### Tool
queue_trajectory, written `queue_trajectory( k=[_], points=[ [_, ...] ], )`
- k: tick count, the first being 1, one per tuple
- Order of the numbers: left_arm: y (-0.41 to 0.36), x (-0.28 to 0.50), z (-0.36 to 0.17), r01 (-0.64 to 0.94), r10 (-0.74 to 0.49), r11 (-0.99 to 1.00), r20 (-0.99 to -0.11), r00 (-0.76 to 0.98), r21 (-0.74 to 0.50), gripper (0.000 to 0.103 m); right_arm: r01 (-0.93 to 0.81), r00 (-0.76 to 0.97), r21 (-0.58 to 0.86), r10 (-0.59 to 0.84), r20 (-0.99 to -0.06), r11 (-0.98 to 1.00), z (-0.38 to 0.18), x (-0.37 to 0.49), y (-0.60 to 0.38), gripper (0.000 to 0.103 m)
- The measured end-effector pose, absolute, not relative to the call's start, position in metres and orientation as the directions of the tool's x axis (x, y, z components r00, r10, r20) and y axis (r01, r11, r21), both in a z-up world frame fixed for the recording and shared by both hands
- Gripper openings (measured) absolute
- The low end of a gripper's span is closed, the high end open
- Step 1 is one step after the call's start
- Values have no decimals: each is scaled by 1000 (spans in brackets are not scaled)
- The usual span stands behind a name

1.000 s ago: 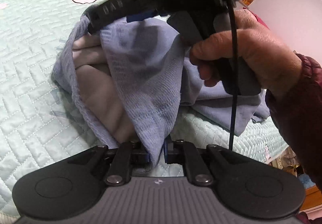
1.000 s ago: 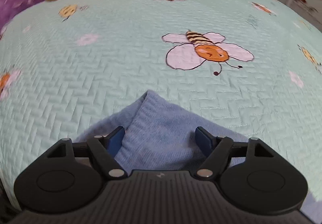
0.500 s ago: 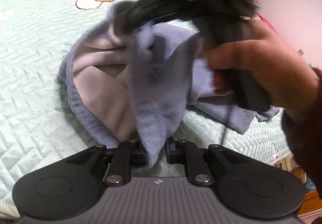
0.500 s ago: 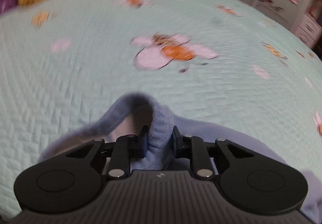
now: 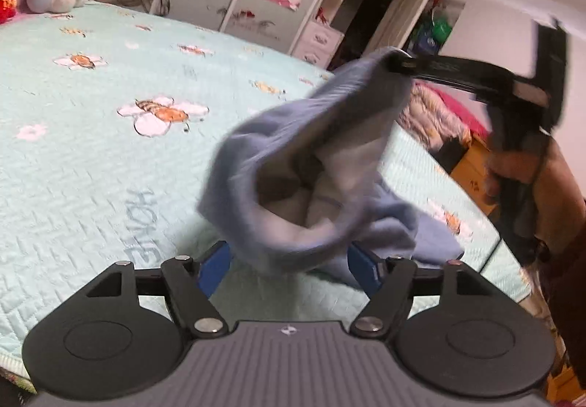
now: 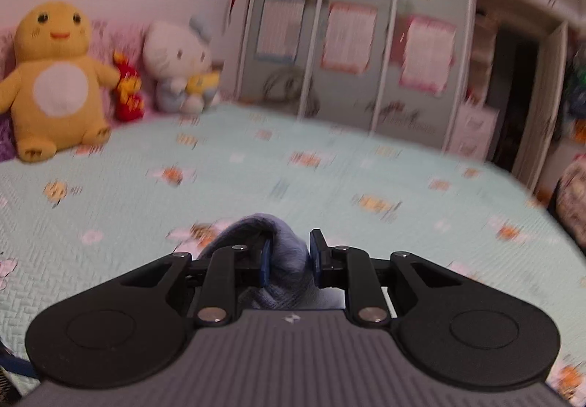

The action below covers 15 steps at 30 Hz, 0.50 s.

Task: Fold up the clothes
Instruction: 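Fold the garment over with the right tool toward the left tool, then release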

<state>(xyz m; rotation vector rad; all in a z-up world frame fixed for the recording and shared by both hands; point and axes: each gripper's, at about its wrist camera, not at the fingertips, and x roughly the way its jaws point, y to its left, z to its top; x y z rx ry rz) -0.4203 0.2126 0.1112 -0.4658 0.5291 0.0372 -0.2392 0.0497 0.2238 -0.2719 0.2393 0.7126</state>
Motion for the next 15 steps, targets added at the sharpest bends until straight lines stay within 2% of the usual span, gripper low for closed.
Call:
queue_trajectory(
  k=[1,5,7,9,11,12,13,15],
  points=[
    [213,-421,113,-153,-87,892,-494,865,-425,74,-653,753,-186,603,-263,734,233,-243,40,0],
    [208,-419,112,-149,-102,900,-530,842,-410,74,-602,798,-260,567,-203,755,266,-242,12,0],
    [202,-413,106,-149,-100,913,-564,820,-379,74,-624,780,-242,575,-247,743,268,-235,5,0],
    [200,-410,98,-173,-96,908,-590,802,-382,74,-681,722,-183,607,-333,709,257,-230,5,3],
    [198,-408,89,-196,-92,902,-616,782,-384,74,-722,669,-149,629,-396,675,235,-229,10,23],
    [199,-406,85,-213,-83,899,-627,774,-382,74,-731,657,-161,619,-431,664,218,-229,18,49],
    [200,-402,81,-235,-64,898,-639,767,-371,74,-739,643,-177,604,-470,650,199,-229,26,69],
    [204,-394,74,-275,-22,898,-659,751,-343,74,-748,633,-240,555,-540,619,158,-225,43,71]
  ],
)
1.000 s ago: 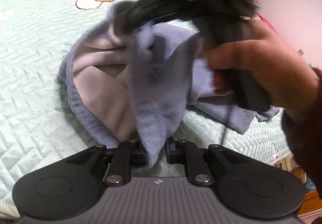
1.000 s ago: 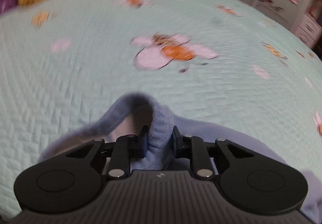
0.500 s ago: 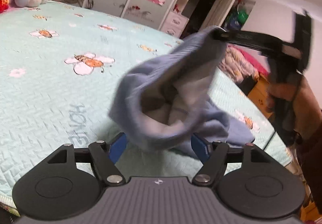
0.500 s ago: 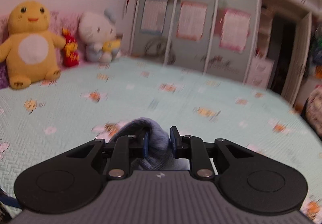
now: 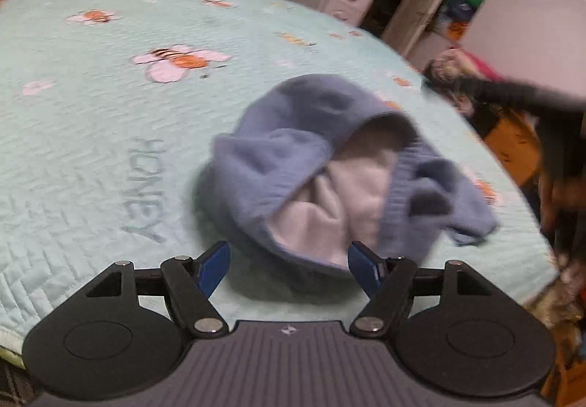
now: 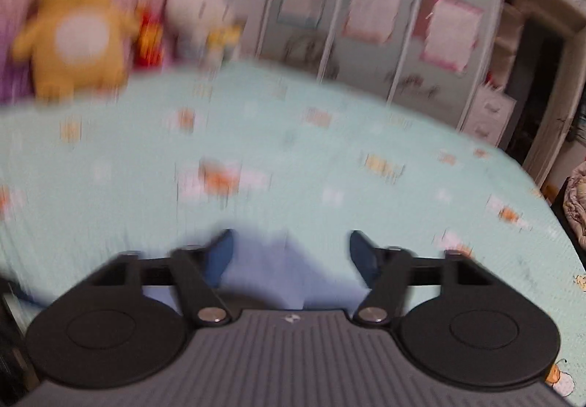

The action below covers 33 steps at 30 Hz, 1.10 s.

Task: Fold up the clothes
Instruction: 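Fold the garment over with the right tool toward the left tool, then release, then lift the garment high with both tools gripping its edges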

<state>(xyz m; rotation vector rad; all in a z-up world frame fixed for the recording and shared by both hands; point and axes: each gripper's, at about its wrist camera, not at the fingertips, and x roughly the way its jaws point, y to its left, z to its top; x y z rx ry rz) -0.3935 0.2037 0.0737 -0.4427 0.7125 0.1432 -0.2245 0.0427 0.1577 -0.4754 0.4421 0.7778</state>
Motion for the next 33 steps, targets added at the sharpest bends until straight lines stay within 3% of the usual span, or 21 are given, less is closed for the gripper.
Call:
queue_trajectory(
  k=[7,9,10,11,12,13,20,26,28,30,33],
  points=[
    [218,-354,51,-331,-17,872,-697,717,-362,74,-751,605,-251,484,-633,611,88,-192,83,71],
    [219,-352,44,-327,-28,874,-707,706,-361,68,-741,600,-219,480,-640,635,83,-187,87,69],
    [219,-352,40,-327,-22,879,-714,700,-347,64,-731,601,-197,478,-641,654,83,-186,87,60],
    [218,-352,36,-326,-15,885,-720,693,-333,47,-722,600,-178,477,-642,669,84,-186,86,48],
    [219,-353,33,-322,-20,886,-720,693,-335,23,-712,606,-174,471,-641,680,86,-186,87,20],
    [221,-355,31,-314,-34,883,-715,698,-349,17,-703,623,-197,459,-633,683,89,-188,89,10],
    [236,-376,53,-315,-7,859,-624,781,-404,10,-632,774,-465,484,-408,620,147,-235,115,5],
    [265,-404,98,-329,58,814,-497,866,-479,11,-547,802,-622,565,-196,561,219,-268,138,5],
    [273,-413,109,-327,70,790,-453,889,-519,19,-531,798,-637,583,-152,559,243,-271,144,5],
    [280,-425,119,-320,101,777,-395,913,-542,48,-517,794,-645,598,-114,563,267,-274,151,5],
    [285,-444,136,-309,161,777,-302,940,-549,70,-495,788,-651,614,-57,575,302,-282,164,5]
  ],
)
